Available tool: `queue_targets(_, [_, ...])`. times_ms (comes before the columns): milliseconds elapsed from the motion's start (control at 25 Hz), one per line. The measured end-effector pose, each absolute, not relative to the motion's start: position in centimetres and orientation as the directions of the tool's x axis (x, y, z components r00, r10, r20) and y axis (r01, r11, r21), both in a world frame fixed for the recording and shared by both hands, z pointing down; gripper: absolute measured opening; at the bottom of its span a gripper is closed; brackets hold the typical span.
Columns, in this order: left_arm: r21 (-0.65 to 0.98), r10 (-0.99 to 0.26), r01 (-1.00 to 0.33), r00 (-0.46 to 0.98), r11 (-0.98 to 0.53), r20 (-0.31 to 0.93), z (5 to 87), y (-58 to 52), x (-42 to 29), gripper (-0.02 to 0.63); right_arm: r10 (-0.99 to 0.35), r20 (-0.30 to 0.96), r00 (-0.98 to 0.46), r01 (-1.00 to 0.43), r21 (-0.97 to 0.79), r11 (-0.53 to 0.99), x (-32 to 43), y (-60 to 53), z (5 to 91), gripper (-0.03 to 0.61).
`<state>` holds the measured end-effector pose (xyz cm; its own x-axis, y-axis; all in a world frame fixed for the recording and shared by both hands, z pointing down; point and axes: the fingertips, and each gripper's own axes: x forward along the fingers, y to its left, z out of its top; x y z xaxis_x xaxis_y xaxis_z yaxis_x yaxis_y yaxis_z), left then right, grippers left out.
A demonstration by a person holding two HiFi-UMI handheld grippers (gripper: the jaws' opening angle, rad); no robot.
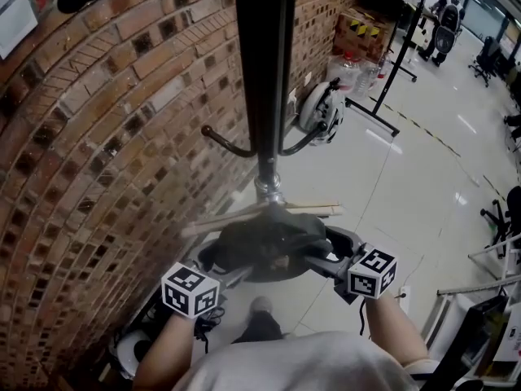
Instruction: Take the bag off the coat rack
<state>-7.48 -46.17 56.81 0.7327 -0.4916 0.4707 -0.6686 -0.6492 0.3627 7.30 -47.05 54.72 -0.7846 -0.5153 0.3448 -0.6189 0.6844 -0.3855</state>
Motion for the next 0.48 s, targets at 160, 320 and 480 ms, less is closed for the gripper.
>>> queue_targets(160, [0.358, -0.495, -0.678, 0.723, -0.642, 0.482, 56.8, -45.8, -7.4, 0.364, -0.516, 0.362, -0.776, -0.630, -0.400, 0.666, 7.1, -46.7, 54.9, 0.325])
queue_targets(320, [0.359, -0.480, -0.675, 0.723, -0.644, 0.497, 56.3, -45.3, -7.4, 0.341, -0.503, 0.362, -0.785, -0.619, -0.413, 0.668, 6.7, -46.1, 54.6, 0.287])
queue_targets(480, [0.334, -0.488, -0.668, 0.727, -0.665, 0.484, 54.4, -44.4, -7.2, 0.322, -0.506, 0.336, -0.795, -0.607, -0.418, 0.676, 6.6, -44.9, 52.9, 0.262])
